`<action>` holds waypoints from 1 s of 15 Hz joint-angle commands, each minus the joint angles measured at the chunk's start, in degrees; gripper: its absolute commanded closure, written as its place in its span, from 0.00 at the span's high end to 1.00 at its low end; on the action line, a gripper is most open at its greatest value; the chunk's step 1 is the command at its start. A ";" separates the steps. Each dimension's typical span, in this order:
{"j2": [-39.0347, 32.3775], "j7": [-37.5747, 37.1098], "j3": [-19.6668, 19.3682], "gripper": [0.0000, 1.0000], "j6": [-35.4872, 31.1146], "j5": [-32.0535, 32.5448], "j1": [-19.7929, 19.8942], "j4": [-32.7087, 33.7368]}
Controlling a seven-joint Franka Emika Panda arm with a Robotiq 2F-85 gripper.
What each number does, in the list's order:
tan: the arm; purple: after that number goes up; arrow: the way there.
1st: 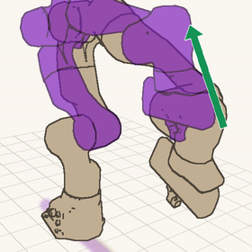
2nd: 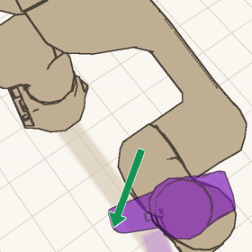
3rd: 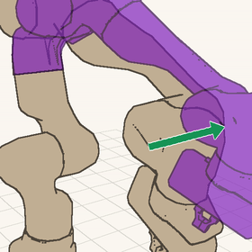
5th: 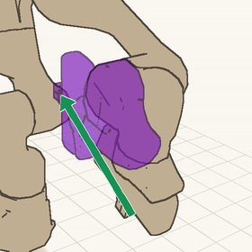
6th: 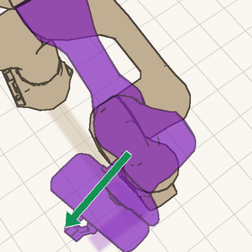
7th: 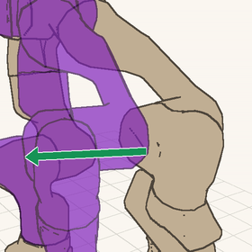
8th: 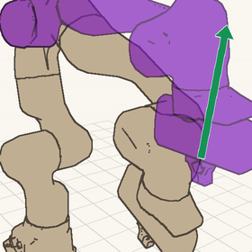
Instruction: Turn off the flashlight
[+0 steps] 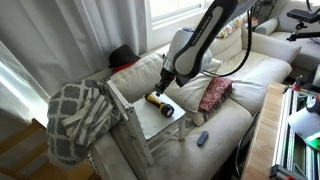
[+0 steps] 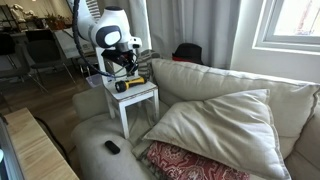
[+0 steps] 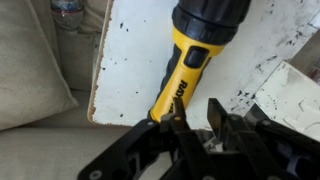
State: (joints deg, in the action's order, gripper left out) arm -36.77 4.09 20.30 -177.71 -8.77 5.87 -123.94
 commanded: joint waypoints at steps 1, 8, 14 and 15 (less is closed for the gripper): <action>4.52 2.69 7.64 0.64 2.82 0.16 7.81 -3.90; 15.09 11.28 19.04 1.00 15.27 -7.69 18.88 -9.46; 28.35 25.84 19.47 1.00 31.38 -25.61 19.70 -11.59; 30.70 27.97 17.27 1.00 34.59 -28.08 18.04 -11.76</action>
State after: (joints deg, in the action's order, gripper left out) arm -14.69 25.91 40.56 -150.76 -29.23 25.82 -132.70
